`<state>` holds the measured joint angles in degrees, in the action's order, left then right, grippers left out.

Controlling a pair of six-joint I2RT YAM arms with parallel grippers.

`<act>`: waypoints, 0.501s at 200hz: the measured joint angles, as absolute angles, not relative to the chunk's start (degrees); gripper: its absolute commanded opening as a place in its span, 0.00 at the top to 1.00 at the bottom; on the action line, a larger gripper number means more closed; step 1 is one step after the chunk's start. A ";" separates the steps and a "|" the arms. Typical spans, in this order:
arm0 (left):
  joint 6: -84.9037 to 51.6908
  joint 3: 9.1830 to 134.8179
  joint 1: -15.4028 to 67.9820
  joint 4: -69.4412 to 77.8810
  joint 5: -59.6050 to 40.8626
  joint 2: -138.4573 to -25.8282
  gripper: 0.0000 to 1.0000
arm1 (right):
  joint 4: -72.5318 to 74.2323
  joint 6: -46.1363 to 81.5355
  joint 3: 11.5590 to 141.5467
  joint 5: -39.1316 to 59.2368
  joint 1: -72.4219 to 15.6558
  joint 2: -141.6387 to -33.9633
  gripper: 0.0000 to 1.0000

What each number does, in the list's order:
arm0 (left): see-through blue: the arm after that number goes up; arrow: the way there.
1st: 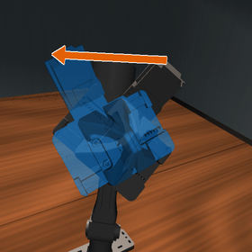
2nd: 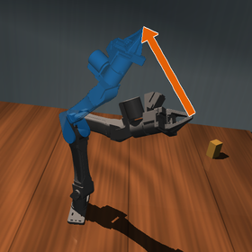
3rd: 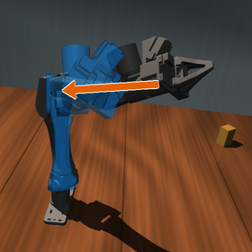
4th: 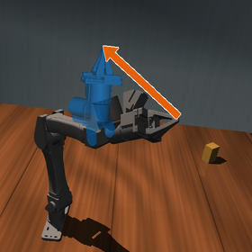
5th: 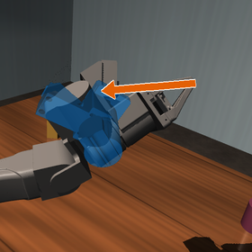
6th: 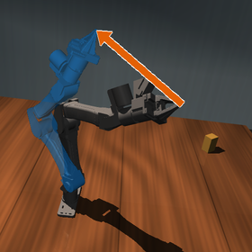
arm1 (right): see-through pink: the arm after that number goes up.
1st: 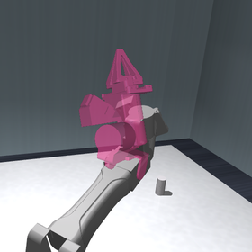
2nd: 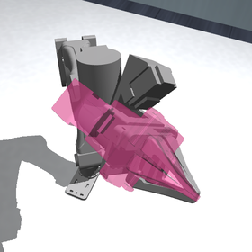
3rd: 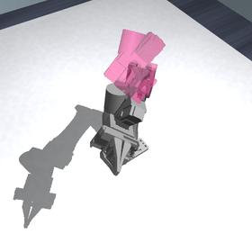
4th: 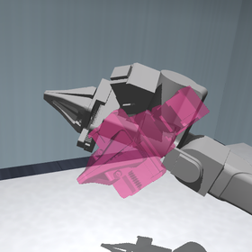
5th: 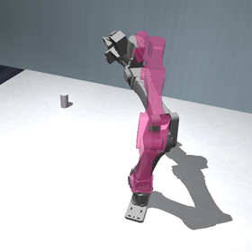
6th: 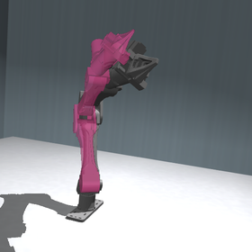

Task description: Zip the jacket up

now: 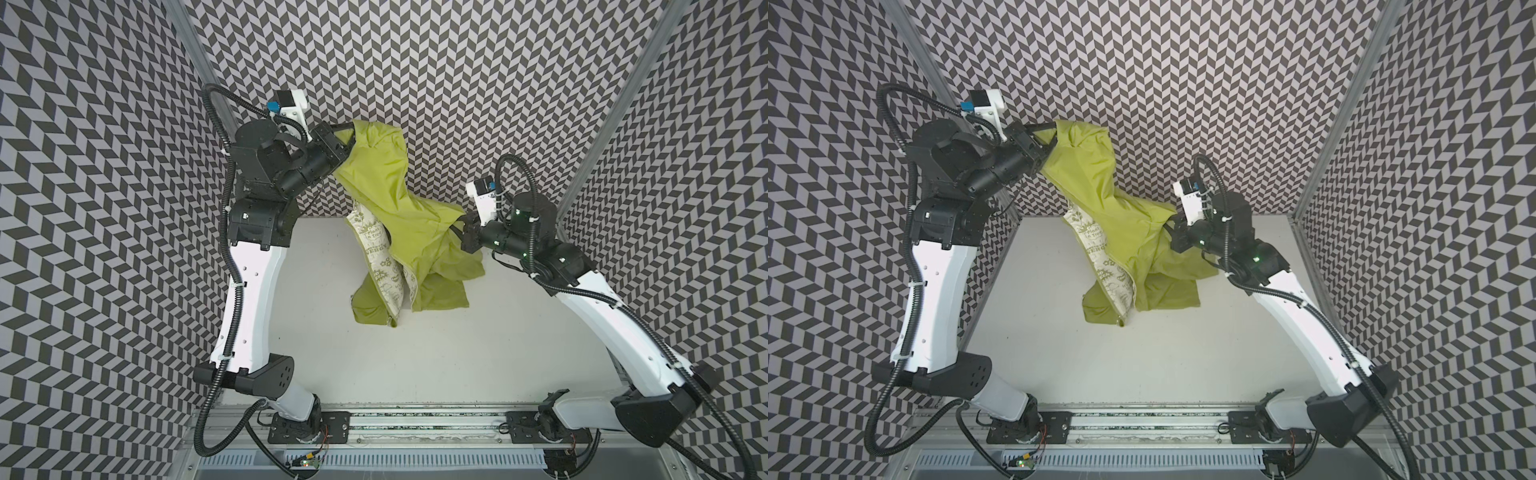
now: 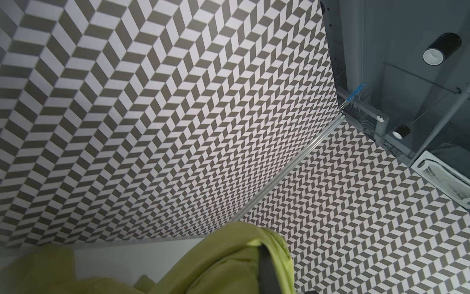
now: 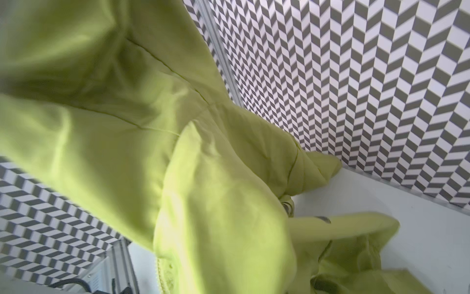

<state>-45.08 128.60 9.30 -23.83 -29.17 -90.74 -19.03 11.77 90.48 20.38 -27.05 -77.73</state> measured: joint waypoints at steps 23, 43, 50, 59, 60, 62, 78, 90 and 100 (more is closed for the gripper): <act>-44.05 129.43 9.04 -23.57 -24.56 -90.76 1.00 | -25.65 14.68 100.53 23.99 -27.05 -79.44 1.00; -43.70 130.21 9.04 -23.42 -21.63 -90.91 1.00 | -30.22 16.88 108.81 26.70 -26.79 -81.56 1.00; -43.62 130.23 9.06 -23.29 -20.93 -91.00 1.00 | -31.24 17.82 110.74 27.79 -26.39 -82.17 1.00; -43.46 130.23 9.08 -23.14 -20.03 -91.24 1.00 | -32.51 19.20 112.40 29.78 -25.39 -82.94 1.00; -43.44 130.23 9.08 -23.14 -19.94 -91.26 1.00 | -32.60 19.35 112.46 29.93 -25.28 -83.00 1.00; -43.44 130.23 9.10 -23.14 -19.75 -91.37 1.00 | -32.80 19.77 112.71 30.59 -24.91 -83.20 1.00; -43.18 130.13 9.47 -23.14 -18.11 -92.38 1.00 | -34.46 22.94 113.01 33.65 -21.34 -84.93 1.00; -42.70 129.32 10.17 -23.11 -16.93 -93.27 1.00 | -35.27 25.41 111.57 35.75 -17.98 -86.91 1.00; -42.00 128.18 11.00 -23.16 -15.86 -94.13 1.00 | -35.77 27.05 109.32 36.86 -15.55 -88.73 1.00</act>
